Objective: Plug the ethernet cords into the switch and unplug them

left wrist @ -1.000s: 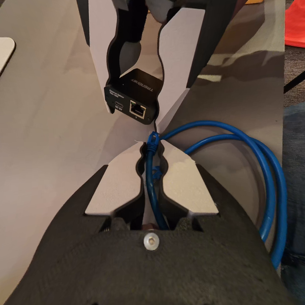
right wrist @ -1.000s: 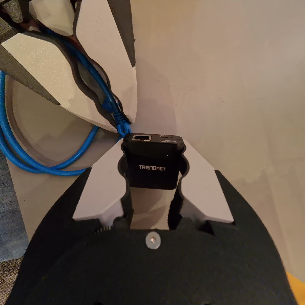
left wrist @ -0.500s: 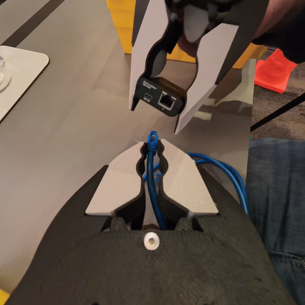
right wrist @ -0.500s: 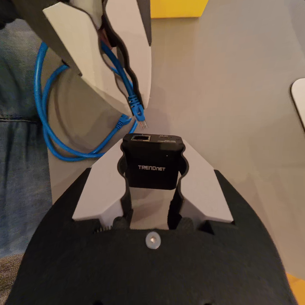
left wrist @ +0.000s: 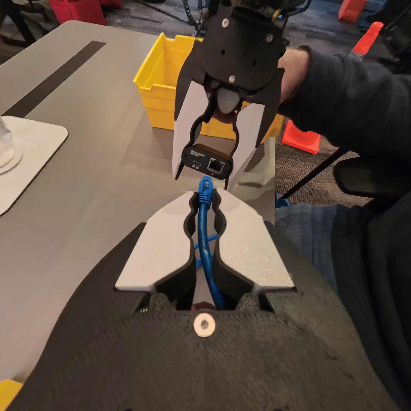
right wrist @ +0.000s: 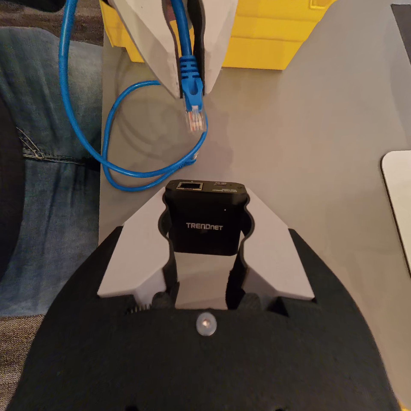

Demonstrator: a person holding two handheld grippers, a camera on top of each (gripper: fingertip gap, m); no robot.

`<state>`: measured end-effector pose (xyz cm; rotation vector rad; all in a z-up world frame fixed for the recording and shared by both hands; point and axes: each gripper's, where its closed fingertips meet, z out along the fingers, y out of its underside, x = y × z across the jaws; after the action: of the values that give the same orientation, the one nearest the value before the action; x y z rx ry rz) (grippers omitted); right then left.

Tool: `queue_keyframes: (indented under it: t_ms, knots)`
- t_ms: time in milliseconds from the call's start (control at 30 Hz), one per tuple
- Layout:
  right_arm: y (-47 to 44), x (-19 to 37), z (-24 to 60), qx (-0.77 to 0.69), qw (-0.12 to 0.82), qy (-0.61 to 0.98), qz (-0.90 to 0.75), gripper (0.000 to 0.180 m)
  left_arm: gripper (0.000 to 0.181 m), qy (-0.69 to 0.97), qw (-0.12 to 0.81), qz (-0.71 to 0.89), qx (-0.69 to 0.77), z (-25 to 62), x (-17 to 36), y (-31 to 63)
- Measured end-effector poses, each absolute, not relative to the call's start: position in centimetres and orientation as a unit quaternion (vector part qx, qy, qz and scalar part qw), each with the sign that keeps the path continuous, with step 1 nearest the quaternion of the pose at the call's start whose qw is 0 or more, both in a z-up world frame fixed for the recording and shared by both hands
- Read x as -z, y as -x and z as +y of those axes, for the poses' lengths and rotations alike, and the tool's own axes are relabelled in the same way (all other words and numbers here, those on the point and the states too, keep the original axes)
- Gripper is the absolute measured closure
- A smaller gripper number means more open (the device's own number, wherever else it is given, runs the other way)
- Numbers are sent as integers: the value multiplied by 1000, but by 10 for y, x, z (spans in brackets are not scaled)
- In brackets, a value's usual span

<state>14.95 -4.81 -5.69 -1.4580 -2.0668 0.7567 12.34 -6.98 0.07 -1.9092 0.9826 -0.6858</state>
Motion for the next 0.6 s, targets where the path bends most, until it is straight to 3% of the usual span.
queue_keyframes:
  t_ms: [267,600]
  knots:
    - [-135,37,-58,-296,236,509,-773,120,169,713,444,393,374,-78,-36,-118]
    - [-116,24,-64,-313,211,496,-782,120,169,726,422,395,371,-85,-27,-108]
